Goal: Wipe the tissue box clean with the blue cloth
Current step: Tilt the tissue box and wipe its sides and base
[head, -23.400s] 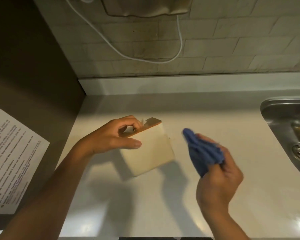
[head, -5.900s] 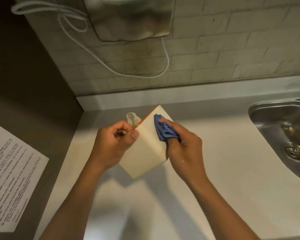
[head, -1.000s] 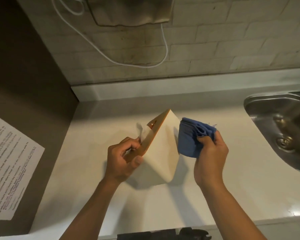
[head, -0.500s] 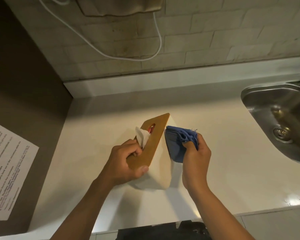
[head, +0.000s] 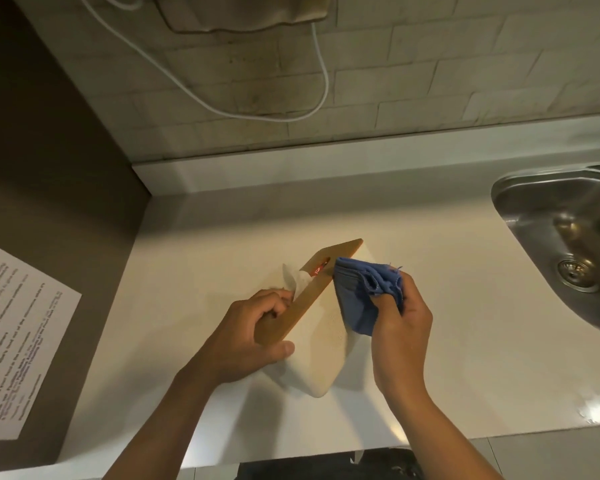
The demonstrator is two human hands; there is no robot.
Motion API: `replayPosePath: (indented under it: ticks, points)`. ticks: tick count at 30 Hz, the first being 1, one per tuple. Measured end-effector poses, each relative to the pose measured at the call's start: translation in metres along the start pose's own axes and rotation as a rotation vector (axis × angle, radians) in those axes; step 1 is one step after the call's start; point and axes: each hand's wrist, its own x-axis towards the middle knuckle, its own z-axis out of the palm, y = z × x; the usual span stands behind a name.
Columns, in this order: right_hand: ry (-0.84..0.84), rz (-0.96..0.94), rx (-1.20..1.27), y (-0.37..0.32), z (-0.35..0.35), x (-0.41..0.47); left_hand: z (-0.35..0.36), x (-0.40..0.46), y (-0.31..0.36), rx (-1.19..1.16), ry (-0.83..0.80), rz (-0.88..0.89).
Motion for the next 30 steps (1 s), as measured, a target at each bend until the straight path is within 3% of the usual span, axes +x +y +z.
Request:
replayPosePath:
  ticks: [5, 9, 14, 21, 27, 30]
  points:
    - [-0.015, -0.011, 0.027, 0.001, -0.001, -0.006, -0.004, 0.002, -0.007, -0.078, -0.019, -0.091]
    - [0.095, -0.004, 0.020, 0.000, -0.003, -0.004, 0.000, 0.003, -0.021, -0.058, 0.017, -0.026]
    - [0.149, -0.108, -0.157, -0.002, -0.006, -0.011, 0.004, 0.002, -0.036, -0.122, 0.120, -0.014]
    - [-0.266, -0.280, -0.625, 0.017, 0.022, -0.039, 0.007, 0.001, -0.045, -0.129, 0.207, -0.006]
    - [-0.421, -0.494, -0.723, 0.034, 0.019, -0.065, -0.002, 0.001, -0.048, -0.125, 0.226, 0.003]
    - [-0.353, -0.430, -0.736, 0.023, 0.007, -0.034, -0.006, 0.002, -0.046, -0.074, 0.177, 0.035]
